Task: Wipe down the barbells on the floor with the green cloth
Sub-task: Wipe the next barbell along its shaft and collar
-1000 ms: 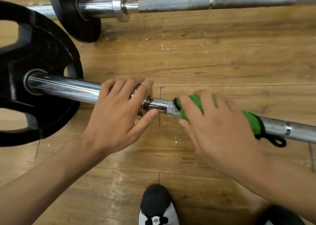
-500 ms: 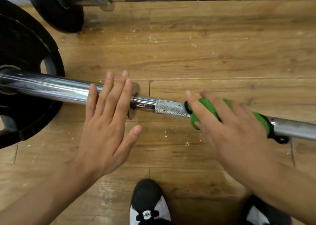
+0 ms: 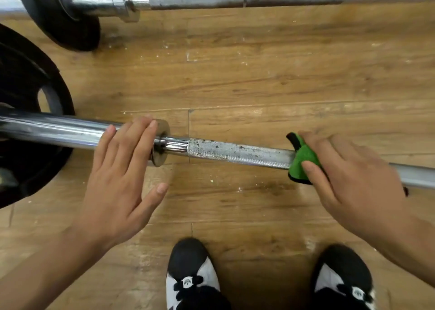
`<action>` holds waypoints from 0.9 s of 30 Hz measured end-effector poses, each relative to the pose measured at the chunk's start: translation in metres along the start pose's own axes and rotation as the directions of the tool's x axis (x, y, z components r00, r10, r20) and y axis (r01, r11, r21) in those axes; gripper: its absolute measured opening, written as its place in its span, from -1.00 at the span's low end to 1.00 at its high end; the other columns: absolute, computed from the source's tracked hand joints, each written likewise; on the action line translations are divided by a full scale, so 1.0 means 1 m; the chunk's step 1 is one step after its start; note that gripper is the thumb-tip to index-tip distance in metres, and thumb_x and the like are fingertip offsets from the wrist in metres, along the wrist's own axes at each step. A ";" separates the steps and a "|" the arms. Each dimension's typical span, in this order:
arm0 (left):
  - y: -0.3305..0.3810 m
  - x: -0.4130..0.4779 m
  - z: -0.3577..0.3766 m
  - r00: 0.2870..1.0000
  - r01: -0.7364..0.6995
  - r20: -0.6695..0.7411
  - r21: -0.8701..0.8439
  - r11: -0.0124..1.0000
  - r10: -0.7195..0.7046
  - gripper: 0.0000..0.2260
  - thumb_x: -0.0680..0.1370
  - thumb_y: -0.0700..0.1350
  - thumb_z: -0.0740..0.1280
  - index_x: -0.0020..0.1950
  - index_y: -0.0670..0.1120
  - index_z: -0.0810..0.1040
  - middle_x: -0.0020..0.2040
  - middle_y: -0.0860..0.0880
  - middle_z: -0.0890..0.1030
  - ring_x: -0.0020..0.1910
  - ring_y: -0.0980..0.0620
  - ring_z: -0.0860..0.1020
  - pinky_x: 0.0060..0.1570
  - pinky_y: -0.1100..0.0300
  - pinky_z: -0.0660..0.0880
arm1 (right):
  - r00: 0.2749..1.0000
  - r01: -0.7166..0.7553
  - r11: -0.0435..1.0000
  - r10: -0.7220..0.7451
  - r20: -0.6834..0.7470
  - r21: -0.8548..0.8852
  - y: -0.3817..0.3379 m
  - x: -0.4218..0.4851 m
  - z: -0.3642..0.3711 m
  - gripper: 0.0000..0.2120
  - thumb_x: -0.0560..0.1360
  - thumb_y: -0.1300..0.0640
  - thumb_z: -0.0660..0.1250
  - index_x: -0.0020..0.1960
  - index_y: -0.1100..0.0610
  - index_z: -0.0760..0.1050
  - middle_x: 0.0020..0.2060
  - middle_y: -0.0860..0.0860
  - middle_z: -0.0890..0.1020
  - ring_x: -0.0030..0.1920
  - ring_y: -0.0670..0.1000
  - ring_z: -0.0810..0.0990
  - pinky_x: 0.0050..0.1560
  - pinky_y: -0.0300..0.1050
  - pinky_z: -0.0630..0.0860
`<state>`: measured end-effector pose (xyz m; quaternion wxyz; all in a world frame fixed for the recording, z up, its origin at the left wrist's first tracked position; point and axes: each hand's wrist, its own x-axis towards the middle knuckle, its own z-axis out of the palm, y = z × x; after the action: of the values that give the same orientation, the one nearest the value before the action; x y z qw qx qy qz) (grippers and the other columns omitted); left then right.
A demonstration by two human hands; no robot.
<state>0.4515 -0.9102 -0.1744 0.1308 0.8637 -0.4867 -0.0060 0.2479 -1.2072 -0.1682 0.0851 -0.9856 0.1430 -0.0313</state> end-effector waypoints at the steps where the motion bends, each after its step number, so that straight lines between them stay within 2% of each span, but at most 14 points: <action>1: 0.002 -0.003 0.000 1.000 0.006 0.005 -0.001 1.000 -0.006 -0.27 0.71 0.27 -0.10 0.66 -0.26 0.15 0.64 -0.21 0.22 0.63 -0.21 0.20 0.62 -0.19 -0.03 | 1.000 -0.014 1.000 0.014 -0.015 -0.014 0.003 -0.006 0.000 -0.50 0.73 -0.11 -0.03 0.47 0.15 0.42 0.00 0.19 0.58 -0.18 0.29 0.57 -0.22 0.11 0.48; 3: 0.008 -0.010 -0.001 1.000 0.022 0.016 -0.006 1.000 -0.022 -0.27 0.71 0.27 -0.10 0.66 -0.28 0.15 0.65 -0.21 0.21 0.64 -0.21 0.18 0.62 -0.19 -0.04 | 0.998 -0.034 0.999 0.031 -0.058 -0.036 -0.010 -0.005 0.004 -0.54 0.73 -0.06 0.02 0.45 0.17 0.45 -0.01 0.20 0.57 -0.18 0.29 0.57 -0.22 0.11 0.46; 5: 0.011 -0.017 -0.004 0.999 0.035 0.006 -0.014 0.999 -0.035 -0.27 0.71 0.27 -0.09 0.65 -0.27 0.18 0.64 -0.20 0.22 0.64 -0.18 0.19 0.62 -0.16 -0.03 | 0.996 0.016 1.000 -0.018 -0.084 -0.023 -0.042 0.007 0.015 -0.57 0.71 -0.04 0.06 0.39 0.16 0.50 -0.06 0.18 0.56 -0.21 0.26 0.58 -0.27 0.05 0.44; 8: 0.017 -0.025 -0.006 0.997 0.061 -0.037 -0.023 0.998 -0.062 -0.32 0.71 0.26 -0.06 0.60 -0.24 0.28 0.59 -0.19 0.31 0.58 -0.17 0.28 0.59 -0.09 0.07 | 0.989 0.097 0.995 -0.100 -0.109 -0.031 -0.106 0.035 0.033 -0.62 0.67 -0.07 0.10 0.31 0.07 0.56 -0.12 0.10 0.56 -0.31 0.18 0.57 -0.35 -0.07 0.25; 10: 0.020 -0.029 -0.008 0.994 0.076 -0.077 -0.030 0.997 -0.078 -0.35 0.72 0.25 -0.05 0.54 -0.24 0.35 0.52 -0.22 0.39 0.49 -0.19 0.35 0.48 -0.06 0.17 | 0.984 0.142 0.989 -0.147 -0.105 -0.047 -0.143 0.051 0.040 -0.64 0.66 -0.09 0.12 0.31 0.03 0.55 -0.08 0.07 0.59 -0.29 0.14 0.60 -0.33 -0.07 0.19; 12: 0.023 -0.030 -0.010 0.989 0.084 -0.118 -0.051 0.995 -0.089 -0.37 0.72 0.24 -0.04 0.45 -0.25 0.43 0.43 -0.22 0.46 0.39 -0.18 0.41 0.38 0.07 0.20 | 0.982 0.186 0.983 -0.186 -0.028 -0.001 -0.161 0.055 0.040 -0.62 0.67 -0.10 0.11 0.36 0.04 0.48 0.04 0.08 0.59 -0.19 0.16 0.64 -0.32 -0.05 0.27; 13: 0.024 -0.029 -0.012 0.985 0.088 -0.141 -0.071 0.994 -0.097 -0.39 0.73 0.23 -0.03 0.40 -0.25 0.46 0.38 -0.19 0.48 0.33 -0.18 0.43 0.34 0.13 0.20 | 0.979 0.203 0.979 -0.204 0.021 0.033 -0.159 0.051 0.037 -0.61 0.68 -0.10 0.08 0.40 0.03 0.43 0.11 0.10 0.57 -0.13 0.18 0.64 -0.30 -0.04 0.35; 15: 0.027 -0.025 -0.015 0.979 0.083 -0.179 -0.110 0.990 -0.102 -0.47 0.73 0.20 -0.02 0.33 -0.19 0.48 0.26 -0.13 0.46 0.21 -0.16 0.43 0.23 0.09 0.25 | 0.968 0.218 0.971 -0.228 0.103 0.099 -0.139 0.033 0.025 -0.60 0.68 -0.10 0.02 0.43 0.02 0.36 0.20 0.11 0.54 -0.08 0.19 0.64 -0.24 -0.01 0.49; 17: 0.027 -0.021 -0.018 0.978 0.067 -0.191 -0.108 0.992 -0.087 -0.51 0.74 0.18 -0.02 0.28 -0.16 0.49 0.19 -0.11 0.45 0.14 -0.12 0.41 0.14 0.03 0.25 | 0.971 0.189 0.975 -0.204 0.125 0.120 -0.105 0.006 0.014 -0.63 0.70 -0.09 0.03 0.42 0.00 0.37 0.14 0.09 0.55 -0.11 0.18 0.64 -0.27 0.01 0.56; 19: 0.025 -0.020 -0.017 0.985 0.062 -0.152 -0.097 0.993 -0.076 -0.48 0.74 0.17 -0.03 0.27 -0.20 0.52 0.21 -0.13 0.47 0.15 -0.09 0.41 0.13 0.02 0.24 | 0.980 0.153 0.986 -0.160 0.115 0.063 -0.072 -0.019 0.006 -0.59 0.69 -0.11 0.01 0.44 0.01 0.39 0.06 0.09 0.55 -0.14 0.17 0.61 -0.27 0.03 0.56; 21: 0.022 -0.022 -0.013 0.994 0.064 -0.080 -0.092 0.994 -0.071 -0.42 0.74 0.18 -0.05 0.34 -0.23 0.52 0.29 -0.16 0.51 0.21 -0.16 0.46 0.18 -0.01 0.28 | 0.983 0.145 0.989 -0.145 0.110 0.008 -0.060 -0.032 0.006 -0.55 0.69 -0.10 0.01 0.45 0.05 0.41 0.03 0.12 0.53 -0.15 0.19 0.57 -0.23 0.06 0.50; 25: 0.026 -0.034 -0.005 0.998 0.035 -0.053 -0.041 0.999 -0.037 -0.34 0.73 0.19 -0.12 0.41 -0.25 0.52 0.33 -0.18 0.57 0.27 -0.22 0.54 0.27 -0.03 0.28 | 0.986 0.163 0.986 -0.164 0.036 0.040 -0.100 -0.020 0.020 -0.64 0.65 -0.03 0.10 0.29 0.10 0.51 -0.04 0.14 0.55 -0.24 0.21 0.57 -0.29 0.03 0.46; 27: 0.028 -0.038 -0.003 0.997 0.030 -0.076 -0.038 0.999 -0.033 -0.34 0.74 0.18 -0.14 0.41 -0.26 0.52 0.33 -0.18 0.58 0.27 -0.21 0.54 0.28 -0.02 0.27 | 0.981 0.188 0.980 -0.190 0.025 0.059 -0.131 -0.004 0.031 -0.71 0.60 -0.03 0.26 0.25 0.07 0.52 -0.04 0.12 0.56 -0.26 0.19 0.58 -0.33 -0.02 0.37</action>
<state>0.4084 -0.8917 -0.1696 0.1653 0.8683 -0.4673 0.0161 0.2826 -1.0776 -0.1763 0.1117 -0.9923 0.0463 -0.0284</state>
